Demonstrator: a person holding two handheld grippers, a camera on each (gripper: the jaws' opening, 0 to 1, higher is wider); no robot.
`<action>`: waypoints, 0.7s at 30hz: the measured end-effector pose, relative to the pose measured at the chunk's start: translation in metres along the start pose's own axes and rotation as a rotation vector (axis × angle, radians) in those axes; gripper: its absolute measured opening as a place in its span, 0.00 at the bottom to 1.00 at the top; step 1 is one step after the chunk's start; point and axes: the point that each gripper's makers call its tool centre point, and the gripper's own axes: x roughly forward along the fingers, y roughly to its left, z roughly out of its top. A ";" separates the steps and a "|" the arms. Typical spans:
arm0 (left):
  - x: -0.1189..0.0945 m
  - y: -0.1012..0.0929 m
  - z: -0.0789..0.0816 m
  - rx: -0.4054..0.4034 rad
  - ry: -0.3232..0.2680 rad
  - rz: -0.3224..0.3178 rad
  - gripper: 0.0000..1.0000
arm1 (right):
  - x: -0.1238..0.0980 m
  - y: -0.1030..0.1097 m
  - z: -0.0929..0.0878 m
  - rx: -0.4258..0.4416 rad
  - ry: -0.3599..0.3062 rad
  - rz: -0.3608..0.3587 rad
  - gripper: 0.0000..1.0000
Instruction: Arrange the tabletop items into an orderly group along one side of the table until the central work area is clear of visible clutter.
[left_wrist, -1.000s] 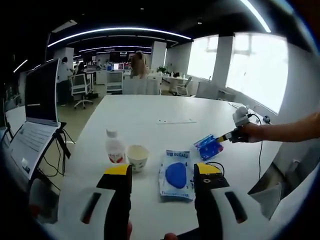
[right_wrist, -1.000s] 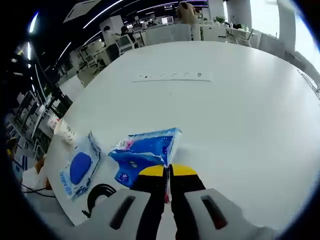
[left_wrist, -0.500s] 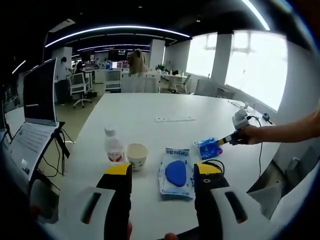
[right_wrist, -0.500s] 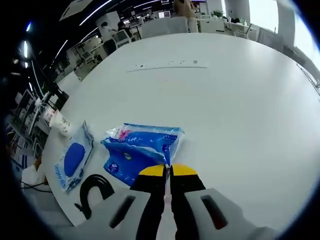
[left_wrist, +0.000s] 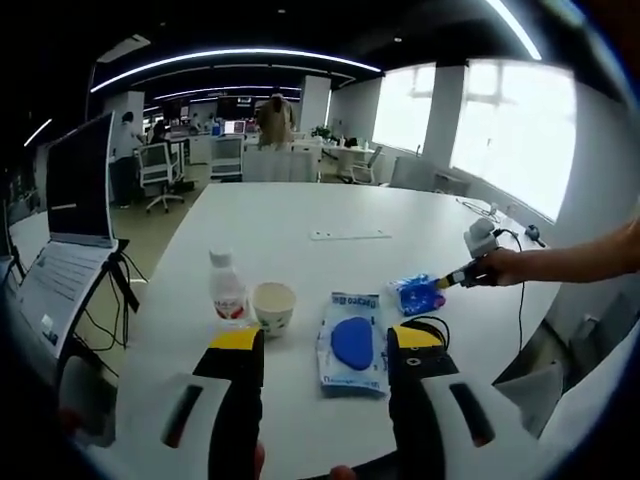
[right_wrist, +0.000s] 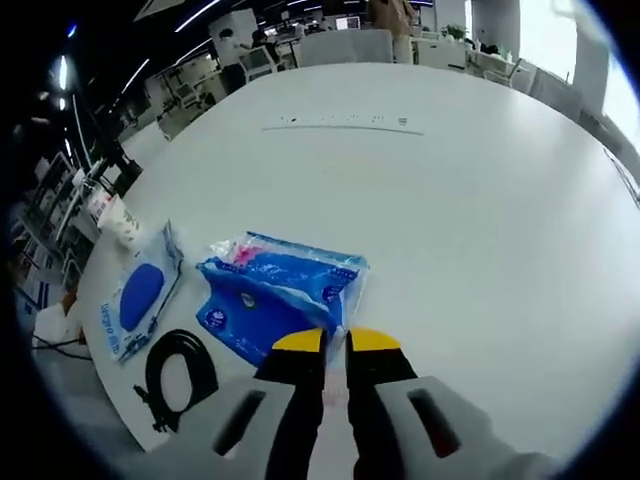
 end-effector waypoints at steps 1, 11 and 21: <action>0.000 0.000 -0.001 -0.004 0.000 -0.001 0.49 | 0.004 -0.003 0.002 -0.002 -0.001 0.002 0.06; 0.001 0.002 -0.004 -0.023 0.000 0.002 0.49 | 0.000 -0.003 0.000 -0.009 -0.002 0.001 0.10; 0.005 -0.003 -0.013 -0.049 0.009 -0.010 0.49 | -0.007 0.003 -0.011 -0.022 -0.015 0.008 0.12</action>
